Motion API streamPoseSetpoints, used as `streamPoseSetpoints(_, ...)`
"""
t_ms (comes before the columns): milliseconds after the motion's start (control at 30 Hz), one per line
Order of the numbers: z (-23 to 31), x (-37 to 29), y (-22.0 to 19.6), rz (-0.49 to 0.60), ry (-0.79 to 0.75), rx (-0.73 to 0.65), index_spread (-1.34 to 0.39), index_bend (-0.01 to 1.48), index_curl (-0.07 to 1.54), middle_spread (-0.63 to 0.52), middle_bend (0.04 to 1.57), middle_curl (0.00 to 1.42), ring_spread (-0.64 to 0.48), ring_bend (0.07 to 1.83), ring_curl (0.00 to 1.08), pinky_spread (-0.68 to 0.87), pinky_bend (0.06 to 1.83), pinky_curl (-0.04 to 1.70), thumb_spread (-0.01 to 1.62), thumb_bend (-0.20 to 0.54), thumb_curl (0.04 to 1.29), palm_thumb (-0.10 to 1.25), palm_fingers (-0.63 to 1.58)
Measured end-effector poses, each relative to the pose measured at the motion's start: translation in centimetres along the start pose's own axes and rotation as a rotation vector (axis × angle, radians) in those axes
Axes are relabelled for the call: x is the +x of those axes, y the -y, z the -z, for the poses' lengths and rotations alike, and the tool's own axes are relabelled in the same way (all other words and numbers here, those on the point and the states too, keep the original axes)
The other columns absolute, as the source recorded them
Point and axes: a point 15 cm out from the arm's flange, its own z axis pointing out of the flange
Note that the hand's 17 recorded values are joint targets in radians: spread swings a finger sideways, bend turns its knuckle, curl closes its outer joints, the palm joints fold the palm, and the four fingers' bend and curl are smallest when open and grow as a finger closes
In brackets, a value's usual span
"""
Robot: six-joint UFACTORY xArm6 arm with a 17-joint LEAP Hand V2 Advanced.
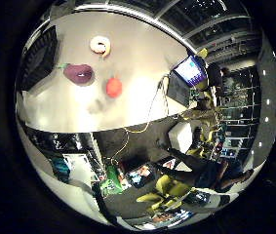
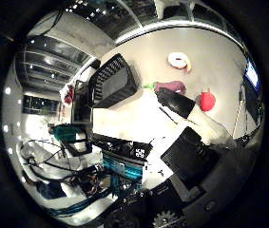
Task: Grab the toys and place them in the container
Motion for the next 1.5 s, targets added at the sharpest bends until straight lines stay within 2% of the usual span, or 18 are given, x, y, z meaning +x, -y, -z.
streamPoseSetpoints(133,-1.4,2.4,1.5,-0.039,-0.023,0.031,-0.47,0.18,0.36,-0.06,0.22,0.32,0.11,0.19,0.15,0.44,0.21,0.25,1.07,-0.02,0.35,0.8,0.47)
streamPoseSetpoints(300,-4.4,8.2,1.9,-0.151,-0.042,0.008,-0.45,0.15,0.33,-0.06,0.23,0.33,0.1,0.22,0.17,0.43,0.24,0.26,1.07,-0.022,0.35,0.8,0.44)
streamPoseSetpoints(767,-13.6,19.7,4.8,-0.306,-0.048,-0.039,-0.38,0.15,0.27,-0.02,0.25,0.34,0.13,0.29,0.21,0.41,0.36,0.28,1.11,-0.026,0.31,0.63,0.31)
streamPoseSetpoints(1000,-18.1,20.0,3.8,-0.313,-0.014,-0.103,-0.37,0.15,0.27,0.0,0.24,0.34,0.15,0.31,0.22,0.42,0.4,0.29,1.09,-0.028,0.29,0.54,0.26)
streamPoseSetpoints(1333,-25.2,19.8,1.5,-0.318,0.038,-0.199,-0.36,0.16,0.27,0.01,0.24,0.34,0.16,0.31,0.23,0.41,0.41,0.28,1.08,-0.024,0.28,0.5,0.24)
streamPoseSetpoints(1500,-27.1,19.7,1.1,-0.316,0.043,-0.214,-0.36,0.16,0.27,0.01,0.25,0.34,0.16,0.32,0.23,0.41,0.41,0.28,1.07,-0.023,0.28,0.5,0.24)
